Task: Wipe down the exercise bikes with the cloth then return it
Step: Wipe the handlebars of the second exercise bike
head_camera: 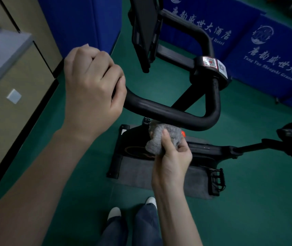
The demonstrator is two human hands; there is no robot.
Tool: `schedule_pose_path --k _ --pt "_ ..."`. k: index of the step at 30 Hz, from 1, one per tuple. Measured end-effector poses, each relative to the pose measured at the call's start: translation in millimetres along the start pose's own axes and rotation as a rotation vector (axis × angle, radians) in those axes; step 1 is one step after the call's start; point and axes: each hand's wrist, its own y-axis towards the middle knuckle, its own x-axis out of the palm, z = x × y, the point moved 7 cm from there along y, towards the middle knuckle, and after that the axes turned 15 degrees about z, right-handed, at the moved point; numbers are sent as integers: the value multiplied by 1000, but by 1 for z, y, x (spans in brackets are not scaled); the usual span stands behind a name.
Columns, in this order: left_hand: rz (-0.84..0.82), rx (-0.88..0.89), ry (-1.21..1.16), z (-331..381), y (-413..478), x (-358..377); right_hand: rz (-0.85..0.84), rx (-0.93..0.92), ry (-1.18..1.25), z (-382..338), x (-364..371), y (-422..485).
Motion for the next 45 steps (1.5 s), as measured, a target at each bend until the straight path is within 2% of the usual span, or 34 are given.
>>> schedule_pose_path --k 6,8,11,15,19,22,25,27,30,36,42,45 --pt "16 0 14 0 1 1 -150 96 -102 22 30 -14" --pt "6 3 10 1 1 1 -127 121 -51 13 20 -7" --pt "-19 6 25 1 1 0 0 71 31 -10 -8 9" --pt "-45 30 135 16 0 -1 33 4 -37 -15 -14 12" --pt "-156 42 -9 57 -16 14 49 -19 -104 -9 -9 12" --pt "-223 40 -47 67 -31 24 144 -124 -85 -28 -29 21" --pt "-213 35 -42 65 -35 28 236 -277 -95 -42 -41 24" --pt "-207 26 -35 65 -35 29 219 -339 -152 -38 -33 18" --pt "-198 19 -31 65 -35 30 142 -338 -190 -27 -17 5" --pt "-177 16 -35 64 -35 29 307 -551 -188 -57 -41 16" --pt "-162 14 -32 65 -35 29 228 -647 -271 -59 -32 7" --pt "-167 18 -35 65 -36 29 286 -657 -265 -77 -46 16"
